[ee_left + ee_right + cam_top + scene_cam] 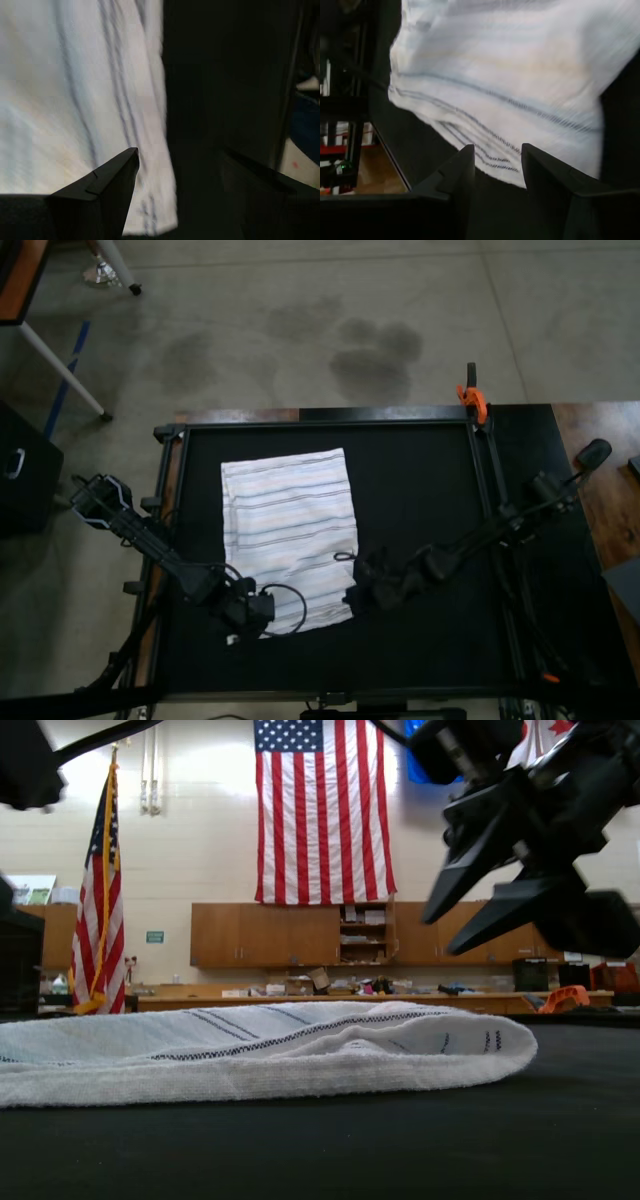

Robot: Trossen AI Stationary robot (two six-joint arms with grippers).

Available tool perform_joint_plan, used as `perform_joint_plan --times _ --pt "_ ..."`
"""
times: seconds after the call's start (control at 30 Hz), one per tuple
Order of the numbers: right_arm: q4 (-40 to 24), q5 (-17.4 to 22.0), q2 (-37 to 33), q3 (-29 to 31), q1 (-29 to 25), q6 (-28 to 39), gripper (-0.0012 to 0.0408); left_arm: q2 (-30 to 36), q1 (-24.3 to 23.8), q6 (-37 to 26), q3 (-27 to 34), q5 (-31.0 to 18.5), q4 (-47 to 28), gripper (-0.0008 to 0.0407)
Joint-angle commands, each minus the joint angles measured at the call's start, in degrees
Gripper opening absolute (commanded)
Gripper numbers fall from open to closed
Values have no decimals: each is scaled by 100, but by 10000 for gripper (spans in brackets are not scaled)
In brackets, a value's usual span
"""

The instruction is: Fold the towel

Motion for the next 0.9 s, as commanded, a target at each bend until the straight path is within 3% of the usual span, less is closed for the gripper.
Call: perform_joint_plan --times 0.0,0.07,0.2,0.33,0.47,0.87 --pt "136 15 286 66 7 -9 137 -2 22 55 50 -181 -7 224" --pt "116 39 426 109 7 -63 138 -2 46 85 92 -201 -2 224" --pt "-17 452 302 79 4 -122 138 -4 79 87 149 -205 -9 224" --pt "-1003 885 -114 105 4 -129 138 -4 81 85 138 -315 -4 224" --pt "-1969 898 -326 151 4 -92 138 -4 81 87 129 -411 -7 224" --pt "-1373 872 -173 24 -223 -280 130 -4 81 94 140 -503 -35 224"
